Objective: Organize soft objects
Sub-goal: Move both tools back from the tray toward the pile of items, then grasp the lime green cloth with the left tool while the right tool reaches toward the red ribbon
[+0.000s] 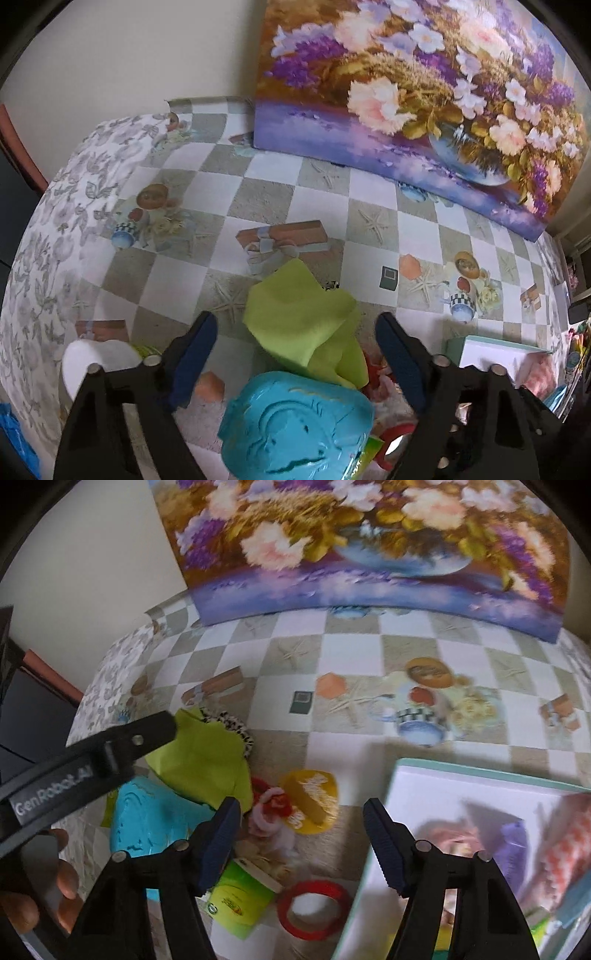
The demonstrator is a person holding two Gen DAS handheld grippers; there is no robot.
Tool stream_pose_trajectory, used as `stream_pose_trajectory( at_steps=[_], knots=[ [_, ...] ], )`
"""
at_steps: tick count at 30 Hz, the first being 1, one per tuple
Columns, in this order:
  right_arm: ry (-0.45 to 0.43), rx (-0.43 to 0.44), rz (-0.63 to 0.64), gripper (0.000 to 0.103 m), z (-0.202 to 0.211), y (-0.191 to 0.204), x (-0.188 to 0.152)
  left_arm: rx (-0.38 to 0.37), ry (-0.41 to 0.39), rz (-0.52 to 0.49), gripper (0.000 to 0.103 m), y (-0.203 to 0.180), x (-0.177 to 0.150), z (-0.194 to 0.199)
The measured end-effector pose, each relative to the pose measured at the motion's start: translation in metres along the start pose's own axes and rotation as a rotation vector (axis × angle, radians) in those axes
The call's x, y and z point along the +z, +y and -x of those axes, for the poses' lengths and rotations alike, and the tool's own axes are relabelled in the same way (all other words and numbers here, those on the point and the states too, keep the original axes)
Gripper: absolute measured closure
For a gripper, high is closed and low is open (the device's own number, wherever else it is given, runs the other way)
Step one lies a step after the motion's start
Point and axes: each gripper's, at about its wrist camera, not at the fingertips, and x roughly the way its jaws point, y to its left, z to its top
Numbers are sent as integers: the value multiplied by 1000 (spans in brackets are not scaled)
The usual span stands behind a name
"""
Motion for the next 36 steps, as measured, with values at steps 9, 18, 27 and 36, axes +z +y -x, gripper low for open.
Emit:
stream_pose_trajectory(
  at_steps=[9, 18, 27, 36],
  knots=[
    [39, 54, -9, 55, -21, 6, -4, -28, 44, -13, 36, -3, -2, -21],
    [53, 93, -9, 82, -28, 9, -8, -57, 60, 4, 80, 0, -5, -30],
    [23, 117, -18, 97, -14, 6, -7, -76, 14, 21, 97, 4, -2, -17],
    [-65, 129, -23, 99, 34, -1, -2, -92, -101, 41, 98, 11, 5, 32]
  ],
)
